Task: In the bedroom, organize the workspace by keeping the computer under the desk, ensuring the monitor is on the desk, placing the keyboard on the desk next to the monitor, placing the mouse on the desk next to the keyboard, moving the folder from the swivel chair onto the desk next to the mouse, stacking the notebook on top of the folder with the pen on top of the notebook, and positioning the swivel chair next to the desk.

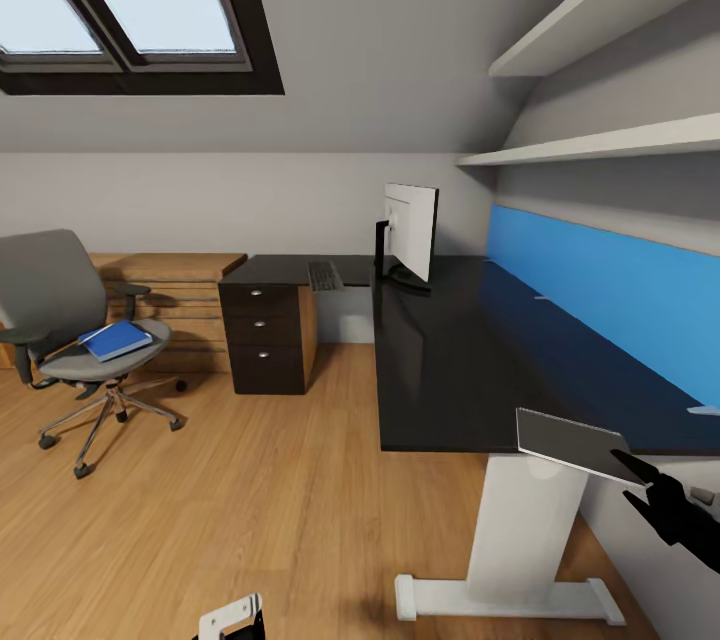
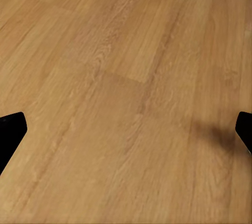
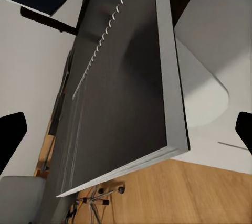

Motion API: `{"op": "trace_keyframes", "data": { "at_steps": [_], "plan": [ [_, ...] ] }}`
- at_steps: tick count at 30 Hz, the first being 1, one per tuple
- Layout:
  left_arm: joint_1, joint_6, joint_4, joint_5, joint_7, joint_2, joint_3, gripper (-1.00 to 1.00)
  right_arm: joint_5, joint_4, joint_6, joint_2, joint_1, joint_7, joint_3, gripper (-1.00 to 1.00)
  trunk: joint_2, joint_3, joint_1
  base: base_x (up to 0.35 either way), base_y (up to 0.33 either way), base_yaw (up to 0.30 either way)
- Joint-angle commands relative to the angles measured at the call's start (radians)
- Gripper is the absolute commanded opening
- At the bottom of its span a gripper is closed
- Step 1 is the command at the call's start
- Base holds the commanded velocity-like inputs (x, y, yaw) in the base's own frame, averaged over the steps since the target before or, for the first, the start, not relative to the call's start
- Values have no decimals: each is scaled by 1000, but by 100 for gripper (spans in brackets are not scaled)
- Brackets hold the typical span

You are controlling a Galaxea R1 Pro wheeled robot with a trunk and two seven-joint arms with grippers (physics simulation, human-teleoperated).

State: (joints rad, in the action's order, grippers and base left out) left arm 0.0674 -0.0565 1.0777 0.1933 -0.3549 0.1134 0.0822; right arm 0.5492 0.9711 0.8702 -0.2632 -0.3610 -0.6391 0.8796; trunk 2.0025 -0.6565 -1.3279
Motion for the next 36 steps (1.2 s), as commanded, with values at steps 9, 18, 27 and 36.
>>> {"op": "trace_keyframes", "data": {
  "at_steps": [9,18,27,36],
  "plan": [
    [0,-5,1,5,-6,-1,2,100,0,0,6,0,-1,-4,2,-100,0,-1,0,0,0,0],
    [0,-5,1,5,-7,-2,2,100,1,2,6,2,-1,-4,2,-100,0,-1,0,0,0,0],
    [0,-5,1,5,-7,-3,2,100,3,9,-19,6,-1,-83,4,-100,-56,24,31,0,0,0],
    [0,-5,1,5,-6,-3,2,100,25,9,-20,7,-1,-208,6,-100,-119,52,65,0,0,0]
  ]
}}
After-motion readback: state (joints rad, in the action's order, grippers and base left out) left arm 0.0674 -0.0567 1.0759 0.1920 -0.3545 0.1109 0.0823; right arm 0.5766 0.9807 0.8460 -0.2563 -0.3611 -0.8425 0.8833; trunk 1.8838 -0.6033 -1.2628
